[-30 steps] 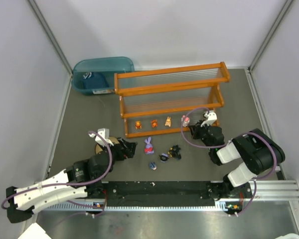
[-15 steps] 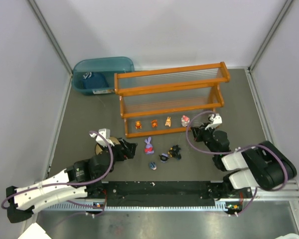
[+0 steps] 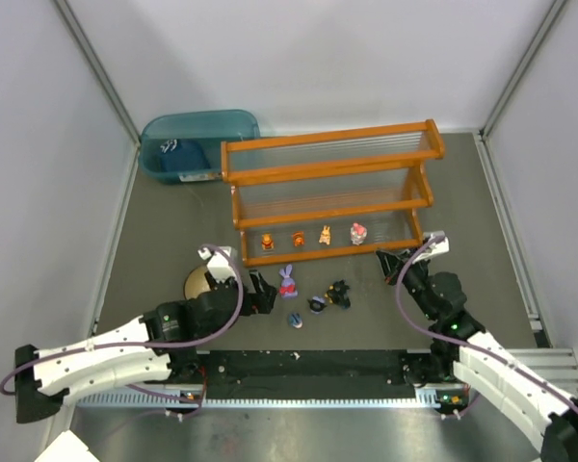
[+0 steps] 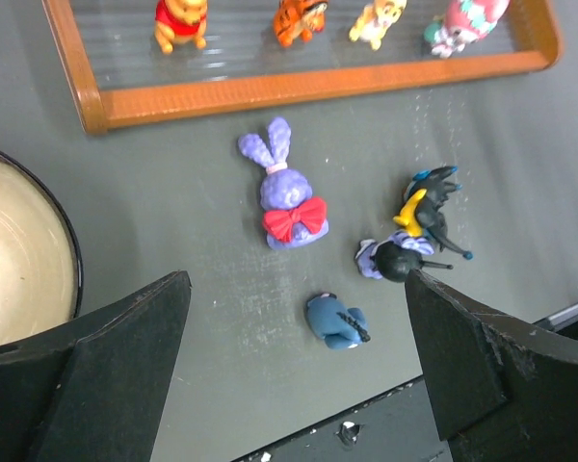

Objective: Place and organize the plastic toys onto the shelf

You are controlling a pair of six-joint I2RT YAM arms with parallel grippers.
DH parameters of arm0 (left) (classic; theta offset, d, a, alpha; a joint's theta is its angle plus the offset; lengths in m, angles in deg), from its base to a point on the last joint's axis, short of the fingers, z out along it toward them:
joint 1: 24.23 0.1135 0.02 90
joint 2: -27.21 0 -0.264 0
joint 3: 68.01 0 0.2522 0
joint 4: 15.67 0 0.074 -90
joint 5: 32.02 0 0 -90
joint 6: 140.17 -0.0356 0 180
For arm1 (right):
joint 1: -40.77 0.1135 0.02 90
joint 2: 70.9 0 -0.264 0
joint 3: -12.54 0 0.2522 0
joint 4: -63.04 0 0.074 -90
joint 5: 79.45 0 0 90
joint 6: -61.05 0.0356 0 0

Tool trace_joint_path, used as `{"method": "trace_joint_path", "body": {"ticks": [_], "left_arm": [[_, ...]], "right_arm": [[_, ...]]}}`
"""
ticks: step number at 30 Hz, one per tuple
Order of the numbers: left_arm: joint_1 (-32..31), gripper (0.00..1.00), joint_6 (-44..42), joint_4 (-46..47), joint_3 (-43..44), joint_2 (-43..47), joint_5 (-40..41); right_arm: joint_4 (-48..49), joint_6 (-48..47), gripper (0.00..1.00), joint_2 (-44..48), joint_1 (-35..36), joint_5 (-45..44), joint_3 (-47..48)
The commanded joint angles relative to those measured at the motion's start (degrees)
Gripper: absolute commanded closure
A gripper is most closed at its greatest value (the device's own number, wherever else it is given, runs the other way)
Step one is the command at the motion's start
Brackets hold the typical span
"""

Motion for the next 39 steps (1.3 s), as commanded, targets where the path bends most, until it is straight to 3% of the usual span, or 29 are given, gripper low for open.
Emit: {"method": "trace_joint_path", "body": {"ticks": [1,6,11,14,28,39], "left_arm": [[0.1,0.01,1.5,0.6,2.7,-5.2,-2.7],[0.2,0.01,3.0,0.6,6.4,-16.0,-3.7],[0.2,0.01,3.4,4.6,8.6,-24.0,-3.0],[0.2,0.01,3.2,7.0,9.0,-29.5,-1.6],[3.3,0.01,2.0,16.6,8.5,-37.6,-2.7],[5.8,0.05,2.1,20.2,10.1,-45.3,-6.6]], "right_arm": [[-17.6,2.2,1.0,8.4,1.0,-0.7,0.6],[-24.4,2.3,0.96,16.6,1.0,1.1,1.4],[-28.8,1.8,0.76,19.9,1.0,2.3,2.2],[-29.4,2.0,0.71,20.9,1.0,3.0,2.4],[-31.0,1.5,0.67,23.1,1.0,3.5,2.0],[-31.0,0.9,0.59,23.0,1.0,3.5,1.4]]}}
